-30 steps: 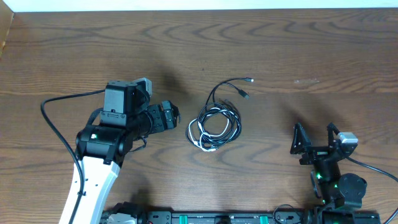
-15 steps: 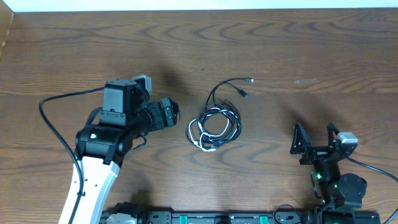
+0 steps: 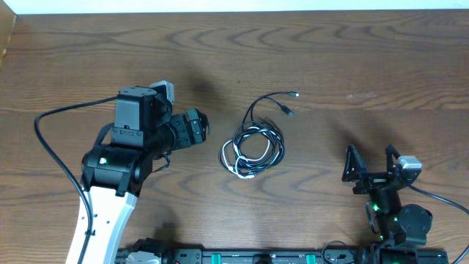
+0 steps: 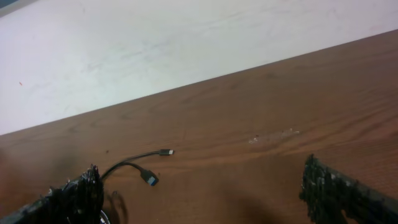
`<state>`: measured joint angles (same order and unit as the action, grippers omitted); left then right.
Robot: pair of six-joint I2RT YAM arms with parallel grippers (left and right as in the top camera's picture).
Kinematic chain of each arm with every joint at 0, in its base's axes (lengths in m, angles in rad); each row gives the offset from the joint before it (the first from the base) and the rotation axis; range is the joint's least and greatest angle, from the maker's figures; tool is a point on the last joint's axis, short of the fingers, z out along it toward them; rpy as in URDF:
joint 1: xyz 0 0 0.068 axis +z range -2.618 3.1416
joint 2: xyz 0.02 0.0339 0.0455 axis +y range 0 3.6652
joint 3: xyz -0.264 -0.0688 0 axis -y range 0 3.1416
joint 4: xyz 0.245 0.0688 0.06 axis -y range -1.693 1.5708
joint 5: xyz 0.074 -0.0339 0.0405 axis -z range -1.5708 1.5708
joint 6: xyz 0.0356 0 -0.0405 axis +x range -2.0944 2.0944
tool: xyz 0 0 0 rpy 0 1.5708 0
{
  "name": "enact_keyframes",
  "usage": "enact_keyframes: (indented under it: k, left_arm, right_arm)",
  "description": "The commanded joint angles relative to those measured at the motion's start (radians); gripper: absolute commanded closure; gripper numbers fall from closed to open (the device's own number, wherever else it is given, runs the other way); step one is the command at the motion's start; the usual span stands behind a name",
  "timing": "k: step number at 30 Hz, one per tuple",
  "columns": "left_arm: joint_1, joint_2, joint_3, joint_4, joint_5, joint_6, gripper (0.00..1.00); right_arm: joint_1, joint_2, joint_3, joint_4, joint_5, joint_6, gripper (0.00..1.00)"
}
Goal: Untangle cables
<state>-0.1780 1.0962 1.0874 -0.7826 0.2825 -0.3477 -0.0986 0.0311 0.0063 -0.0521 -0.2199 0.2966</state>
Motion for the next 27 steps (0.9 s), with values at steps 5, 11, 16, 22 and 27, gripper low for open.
enact_keyframes:
  k: [5,11,16,22,27]
  left_arm:
    - [-0.003,0.000,0.024,-0.018,-0.010,-0.014,0.09]
    - [-0.003,0.000,0.024,-0.032,-0.010,-0.013,0.09]
    - [-0.003,0.000,0.024,-0.021,-0.010,-0.013,0.09]
    - [-0.003,0.000,0.024,-0.032,-0.010,-0.009,0.09]
    - [-0.003,0.000,0.024,-0.032,-0.010,-0.009,0.09]
  right_arm:
    - [-0.005,0.000,-0.001,-0.005,0.007,-0.005,0.01]
    - [-0.005,0.000,-0.001,-0.005,0.007,-0.005,0.01]
    - [-0.005,0.000,-0.001,-0.005,0.007,-0.005,0.01]
    - [-0.005,0.000,-0.001,-0.005,0.007,-0.005,0.01]
    - [-0.005,0.000,-0.001,-0.005,0.007,-0.005,0.01]
